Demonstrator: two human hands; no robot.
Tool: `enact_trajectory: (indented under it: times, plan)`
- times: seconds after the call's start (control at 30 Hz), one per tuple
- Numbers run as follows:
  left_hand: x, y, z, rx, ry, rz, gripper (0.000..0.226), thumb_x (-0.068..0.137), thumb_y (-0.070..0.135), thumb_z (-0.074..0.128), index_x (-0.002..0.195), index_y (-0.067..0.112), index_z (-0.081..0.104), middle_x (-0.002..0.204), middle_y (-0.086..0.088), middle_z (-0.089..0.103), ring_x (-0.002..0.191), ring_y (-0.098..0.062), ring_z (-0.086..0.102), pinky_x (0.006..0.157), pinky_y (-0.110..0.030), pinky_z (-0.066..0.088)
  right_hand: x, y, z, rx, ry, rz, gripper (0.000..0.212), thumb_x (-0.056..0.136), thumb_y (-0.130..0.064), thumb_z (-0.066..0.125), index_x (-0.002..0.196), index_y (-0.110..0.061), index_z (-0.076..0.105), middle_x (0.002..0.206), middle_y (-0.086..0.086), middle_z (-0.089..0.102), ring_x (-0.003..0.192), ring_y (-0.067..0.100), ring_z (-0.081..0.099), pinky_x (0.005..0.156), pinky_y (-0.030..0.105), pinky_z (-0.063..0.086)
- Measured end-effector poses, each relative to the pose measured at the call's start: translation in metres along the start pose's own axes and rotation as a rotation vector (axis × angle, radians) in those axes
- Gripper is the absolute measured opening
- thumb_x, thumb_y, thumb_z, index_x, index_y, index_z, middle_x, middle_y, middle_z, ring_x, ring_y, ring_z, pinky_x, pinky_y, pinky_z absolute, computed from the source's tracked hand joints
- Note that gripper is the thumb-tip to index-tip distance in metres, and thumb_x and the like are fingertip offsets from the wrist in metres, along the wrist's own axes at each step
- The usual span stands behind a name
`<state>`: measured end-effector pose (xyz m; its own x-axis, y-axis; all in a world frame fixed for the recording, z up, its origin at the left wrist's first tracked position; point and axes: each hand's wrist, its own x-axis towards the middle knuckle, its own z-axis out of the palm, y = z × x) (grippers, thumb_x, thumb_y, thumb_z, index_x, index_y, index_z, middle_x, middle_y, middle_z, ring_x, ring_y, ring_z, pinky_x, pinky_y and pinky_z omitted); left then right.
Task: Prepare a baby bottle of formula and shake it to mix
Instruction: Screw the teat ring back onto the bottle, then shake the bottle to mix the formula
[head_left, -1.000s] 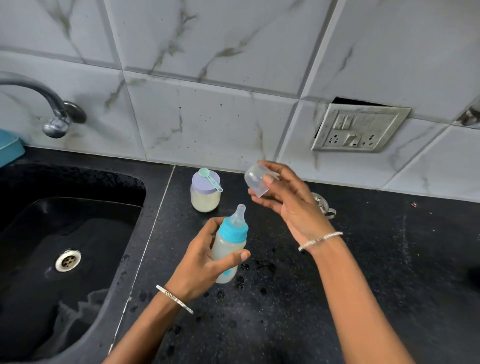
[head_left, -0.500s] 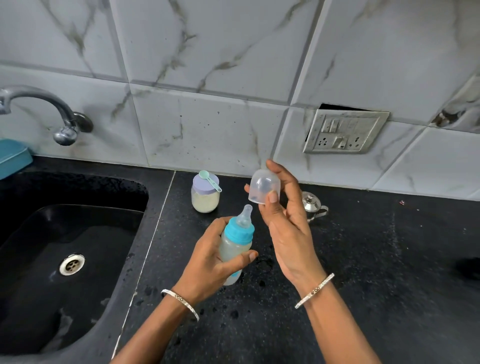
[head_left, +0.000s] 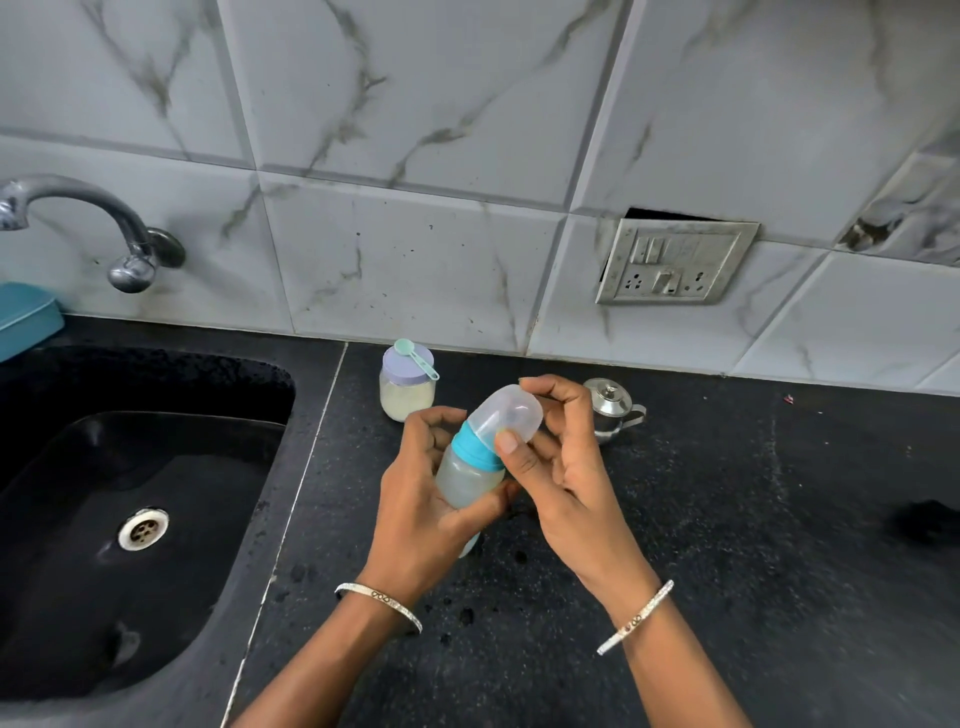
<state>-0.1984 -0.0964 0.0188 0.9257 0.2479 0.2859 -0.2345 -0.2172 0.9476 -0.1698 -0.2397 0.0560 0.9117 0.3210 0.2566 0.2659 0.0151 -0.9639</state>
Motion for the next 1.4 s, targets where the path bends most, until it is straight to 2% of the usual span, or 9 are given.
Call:
enact_trajectory:
  times: [0.33, 0.47, 0.7, 0.8, 0.93, 1.0, 1.17, 1.33, 1.4]
  plan:
    - [0.001, 0.013, 0.002, 0.141, 0.083, 0.034, 0.057, 0.062, 0.025, 0.093, 0.104, 0.024, 0.055, 0.091, 0.014, 0.069, 0.082, -0.003, 0.067, 0.063, -0.012, 0.050, -0.003, -0.006, -0.005, -0.004, -0.028, 0.012, 0.042, 0.097, -0.018, 0.065, 0.137, -0.025, 0.050, 0.129, -0.010, 0.066, 0.117, 0.017, 0.071, 0.089, 0.028, 0.059]
    - [0.005, 0.016, 0.002, 0.197, 0.116, 0.031, 0.058, 0.065, 0.025, 0.092, 0.106, 0.023, 0.051, 0.090, 0.014, 0.068, 0.082, -0.001, 0.066, 0.062, -0.017, 0.052, -0.004, -0.004, 0.000, -0.011, -0.046, 0.028, 0.059, 0.092, -0.022, 0.073, 0.141, -0.037, 0.044, 0.130, -0.010, 0.070, 0.120, 0.018, 0.069, 0.097, 0.035, 0.059]
    - [0.002, 0.015, 0.008, 0.118, 0.142, 0.023, 0.056, 0.064, 0.022, 0.094, 0.104, 0.020, 0.056, 0.090, 0.013, 0.070, 0.081, -0.003, 0.069, 0.062, -0.017, 0.055, -0.001, 0.003, 0.009, -0.038, 0.065, 0.025, 0.073, 0.085, -0.015, 0.085, 0.137, -0.047, 0.046, 0.110, -0.003, 0.079, 0.099, 0.023, 0.077, 0.088, 0.054, 0.062]
    - [0.007, 0.011, 0.005, 0.051, 0.048, -0.004, 0.057, 0.067, 0.012, 0.091, 0.111, 0.022, 0.056, 0.102, 0.011, 0.069, 0.093, -0.005, 0.068, 0.071, -0.018, 0.056, 0.003, 0.003, 0.002, -0.062, 0.059, 0.007, 0.074, 0.082, -0.010, 0.086, 0.137, -0.041, 0.048, 0.109, -0.007, 0.079, 0.097, 0.020, 0.078, 0.082, 0.043, 0.065]
    - [0.014, 0.001, -0.006, -0.415, -0.136, -0.237, 0.056, 0.073, 0.016, 0.071, 0.126, 0.025, 0.059, 0.137, 0.004, 0.060, 0.130, -0.015, 0.055, 0.099, -0.040, 0.052, 0.012, 0.007, -0.010, -0.031, 0.102, 0.016, 0.077, 0.079, -0.011, 0.087, 0.140, -0.040, 0.051, 0.124, 0.000, 0.073, 0.106, 0.023, 0.075, 0.089, 0.042, 0.063]
    - [0.016, -0.001, -0.011, -0.656, -0.148, -0.492, 0.046, 0.085, 0.022, 0.061, 0.131, 0.021, 0.059, 0.137, -0.004, 0.062, 0.128, -0.026, 0.057, 0.098, -0.046, 0.052, 0.015, 0.011, -0.013, 0.022, 0.138, 0.029, 0.077, 0.079, -0.010, 0.087, 0.141, -0.040, 0.052, 0.128, -0.007, 0.068, 0.111, 0.024, 0.073, 0.092, 0.043, 0.062]
    - [0.014, 0.004, -0.010, -0.617, -0.353, -0.850, 0.054, 0.102, 0.048, 0.041, 0.129, 0.005, 0.059, 0.119, -0.027, 0.066, 0.090, -0.034, 0.070, 0.079, -0.043, 0.061, 0.018, 0.020, -0.009, -0.039, 0.110, 0.028, 0.078, 0.085, -0.012, 0.084, 0.145, -0.045, 0.047, 0.128, -0.021, 0.064, 0.113, 0.022, 0.070, 0.096, 0.050, 0.060]
    - [0.017, 0.004, -0.007, -0.620, -0.295, -0.850, 0.055, 0.101, 0.046, 0.044, 0.128, 0.002, 0.061, 0.126, -0.025, 0.066, 0.116, -0.041, 0.064, 0.082, -0.038, 0.062, 0.019, 0.020, -0.011, -0.179, -0.033, 0.101, 0.113, 0.073, -0.024, 0.094, 0.152, -0.059, 0.021, 0.130, -0.029, 0.056, 0.113, 0.011, 0.068, 0.094, 0.036, 0.061]
    - [0.017, 0.004, -0.007, -0.614, -0.290, -0.854, 0.056, 0.098, 0.047, 0.047, 0.126, 0.001, 0.063, 0.124, -0.025, 0.068, 0.116, -0.040, 0.065, 0.084, -0.039, 0.062, 0.021, 0.020, -0.014, -0.188, -0.065, 0.138, 0.120, 0.069, -0.025, 0.097, 0.151, -0.062, 0.017, 0.134, -0.025, 0.055, 0.110, 0.014, 0.071, 0.095, 0.040, 0.061]
